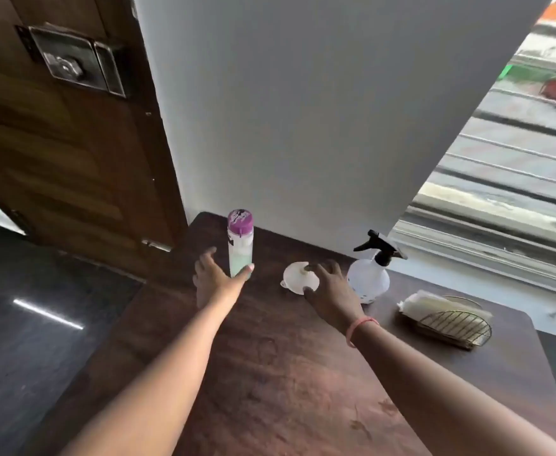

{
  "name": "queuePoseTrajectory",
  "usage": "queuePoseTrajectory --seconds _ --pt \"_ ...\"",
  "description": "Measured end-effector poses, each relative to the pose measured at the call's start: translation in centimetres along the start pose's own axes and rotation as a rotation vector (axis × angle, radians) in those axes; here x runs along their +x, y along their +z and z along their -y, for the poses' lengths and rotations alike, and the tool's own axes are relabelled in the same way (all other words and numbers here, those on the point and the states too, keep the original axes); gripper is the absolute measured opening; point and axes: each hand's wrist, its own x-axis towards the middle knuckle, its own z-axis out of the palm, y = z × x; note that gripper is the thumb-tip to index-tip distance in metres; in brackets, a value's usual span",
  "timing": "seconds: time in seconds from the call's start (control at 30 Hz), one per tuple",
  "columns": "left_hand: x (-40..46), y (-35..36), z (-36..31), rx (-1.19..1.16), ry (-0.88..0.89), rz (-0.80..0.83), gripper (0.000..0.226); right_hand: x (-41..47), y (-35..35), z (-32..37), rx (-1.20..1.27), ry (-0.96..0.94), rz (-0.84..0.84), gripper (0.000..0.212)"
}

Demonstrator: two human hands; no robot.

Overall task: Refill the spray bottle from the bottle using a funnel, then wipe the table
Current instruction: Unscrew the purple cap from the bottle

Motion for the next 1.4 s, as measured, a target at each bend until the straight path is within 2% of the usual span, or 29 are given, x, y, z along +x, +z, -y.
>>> queuePoseTrajectory --seconds 0.07,0.13,0.27,0.33,0.43,0.57,0.8,1.17,1.23,1.4 --pt "1.3 0.4 -0.4 0.006 0.011 0.041 0.097 1.7 0.5 -0.1 -0.05 -0.02 0.095 0.053" --pt "2.5 0.7 -0.5 -0.062 0.04 0.084 0.098 3.3 0.9 -0.5 -0.073 0.013 0.213 0.059" --pt "3.5 1.3 -0.1 -0.116 0.059 0.19 0.067 5.1 1.9 -1.2 -0.108 0.027 0.339 0.068" --pt "3.7 1.3 0.1 -0.128 0.062 0.242 0.06 5.0 2.0 -1.1 -0.112 -0.011 0.287 0.058" --pt "3.0 0.8 0.2 -0.101 0.122 0.28 0.059 3.1 2.1 -0.9 -0.027 -0.059 0.1 0.037" --pt "0.6 0.0 1.1 -0.075 0.169 0.301 0.064 -0.3 2.3 -1.1 -0.012 -0.052 -0.019 0.032" --pt "-4.8 -1.4 3.8 -0.112 0.192 0.419 0.052 -5.9 2.9 -3.2 -0.085 -0.083 -0.07 0.038" --pt "-11.4 -2.5 4.6 -0.141 0.207 0.497 0.054 -12.9 3.0 -5.3 -0.228 -0.129 0.011 0.052" --pt "-12.3 -2.5 4.7 -0.171 0.204 0.505 0.054 -13.5 2.9 -5.6 -0.233 -0.13 0.006 0.049" --pt "-13.9 -2.2 5.1 -0.196 0.176 0.507 0.052 -14.3 1.9 -5.3 -0.111 -0.177 -0.075 0.014"
